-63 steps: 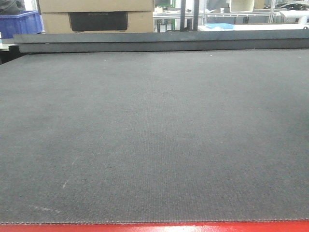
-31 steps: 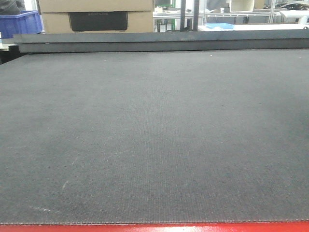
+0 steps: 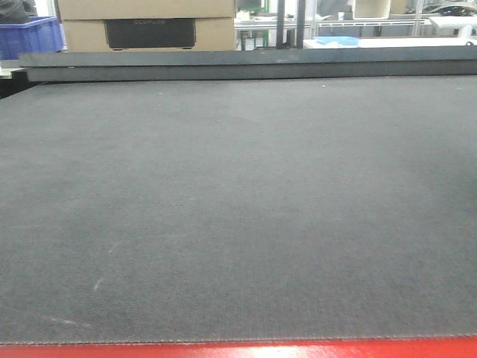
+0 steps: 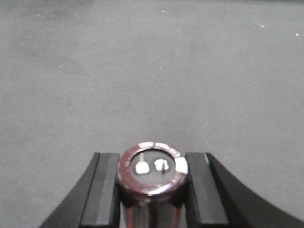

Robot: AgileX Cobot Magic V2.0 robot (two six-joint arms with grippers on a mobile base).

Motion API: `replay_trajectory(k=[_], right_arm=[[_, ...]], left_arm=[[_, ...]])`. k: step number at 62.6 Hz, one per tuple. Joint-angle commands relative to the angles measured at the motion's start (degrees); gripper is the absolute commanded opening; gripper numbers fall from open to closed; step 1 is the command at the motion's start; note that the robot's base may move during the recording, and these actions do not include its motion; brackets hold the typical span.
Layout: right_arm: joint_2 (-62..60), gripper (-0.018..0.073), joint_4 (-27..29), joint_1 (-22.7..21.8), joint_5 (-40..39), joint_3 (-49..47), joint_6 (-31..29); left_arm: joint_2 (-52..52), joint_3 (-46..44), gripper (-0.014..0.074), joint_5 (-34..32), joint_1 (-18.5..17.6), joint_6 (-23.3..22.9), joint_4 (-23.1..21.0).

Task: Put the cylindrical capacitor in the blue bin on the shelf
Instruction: 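Lift both held capacitors up off the table, then drive the base away from the table to the shelf of blue bins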

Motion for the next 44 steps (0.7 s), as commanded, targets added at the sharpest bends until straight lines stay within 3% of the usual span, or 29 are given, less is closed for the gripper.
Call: replay_trajectory(k=[1, 44], right_arm=[[-0.14, -0.0162, -0.23, -0.33, -1.59, -0.07, -0.20], [-0.15, -0.0162, -0.23, -0.33, -5.96, -0.07, -0.20]], left_arm=[[-0.37, -0.08, -0.0111, -0.66, -0.41, 0.06, -0.24], [-0.50, -0.08, -0.0111, -0.67, -0.41, 0.06, -0.24]])
